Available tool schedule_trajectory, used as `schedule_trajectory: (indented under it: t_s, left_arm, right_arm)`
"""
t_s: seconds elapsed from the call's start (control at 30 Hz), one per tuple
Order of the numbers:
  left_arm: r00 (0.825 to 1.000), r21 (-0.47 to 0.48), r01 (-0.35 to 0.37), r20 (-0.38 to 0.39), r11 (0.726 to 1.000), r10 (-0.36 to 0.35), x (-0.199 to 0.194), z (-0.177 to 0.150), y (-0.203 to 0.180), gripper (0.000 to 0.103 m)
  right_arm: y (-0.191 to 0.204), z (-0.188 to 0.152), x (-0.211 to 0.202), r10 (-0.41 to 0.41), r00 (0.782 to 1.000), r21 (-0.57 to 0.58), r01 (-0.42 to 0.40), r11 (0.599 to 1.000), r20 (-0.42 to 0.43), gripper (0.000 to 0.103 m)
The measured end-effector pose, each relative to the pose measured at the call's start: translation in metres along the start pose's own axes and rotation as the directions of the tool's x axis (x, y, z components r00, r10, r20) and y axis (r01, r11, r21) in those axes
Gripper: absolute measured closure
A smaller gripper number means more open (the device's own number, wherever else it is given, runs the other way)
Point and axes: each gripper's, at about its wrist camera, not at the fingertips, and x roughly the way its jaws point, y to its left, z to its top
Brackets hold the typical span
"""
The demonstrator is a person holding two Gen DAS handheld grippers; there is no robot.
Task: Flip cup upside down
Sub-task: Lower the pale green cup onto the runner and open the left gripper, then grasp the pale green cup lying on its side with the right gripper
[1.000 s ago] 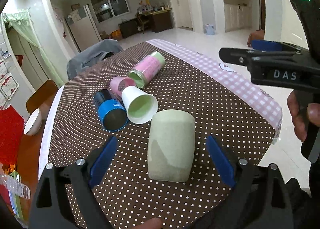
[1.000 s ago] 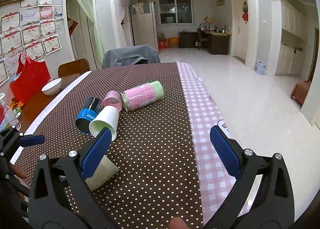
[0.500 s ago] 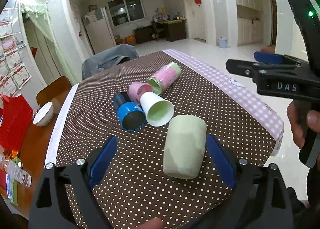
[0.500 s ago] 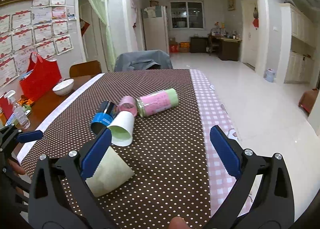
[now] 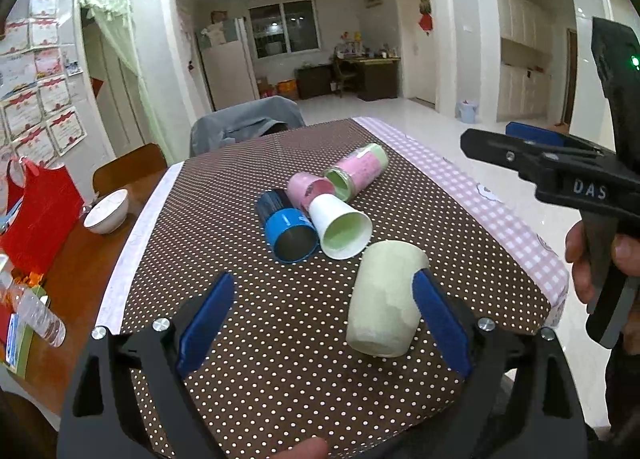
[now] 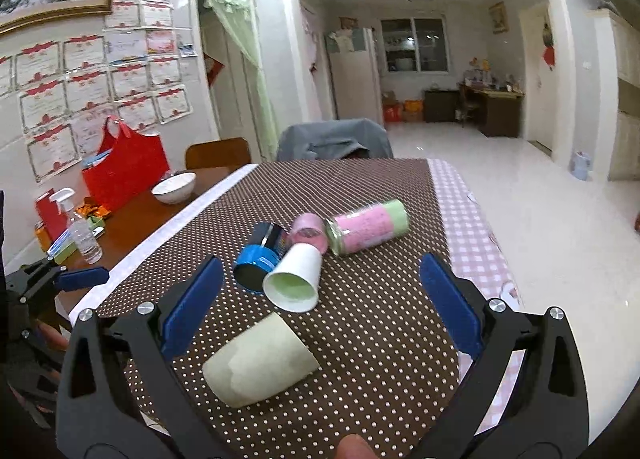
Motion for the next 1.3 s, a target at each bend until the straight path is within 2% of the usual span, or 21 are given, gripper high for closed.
schedule_trajectory:
  t_s: [0.2, 0.67, 0.97, 1.17, 1.3]
  left_arm:
    - [0.998, -0.05, -0.054, 0.035, 0.997, 0.055, -0.011, -0.002, 0.01, 0.014]
    - [0.98, -0.171, -0.162, 0.084, 0.972, 0.179, -0.028, -0.008, 0.027, 0.014]
    - [0.962, -0.225, -0.22, 0.111, 0.949, 0.249, -0.036, -0.011, 0.032, 0.014]
    - [0.948, -0.243, -0.251, 0.136, 0.937, 0.289, -0.042, -0.013, 0.034, 0.014]
    - [0.94, -0.24, -0.269, 0.146, 0.933, 0.308, -0.043, -0.015, 0.034, 0.014]
  right_arm:
    - [0.013, 0.003, 0.004, 0.105, 0.994, -0.059, -0.105, 0.993, -0.012, 0.006]
    - [0.025, 0.01, 0.006, 0.16, 0.987, -0.078, -0.161, 0.984, -0.02, 0.006]
    - [0.027, 0.013, 0.001, 0.193, 0.981, -0.097, -0.192, 0.976, -0.006, 0.006]
    - [0.036, 0.012, 0.003, 0.223, 0.974, -0.175, -0.224, 0.959, -0.027, 0.006]
    - [0.041, 0.011, 0.006, 0.267, 0.962, -0.27, -0.271, 0.924, -0.052, 0.006]
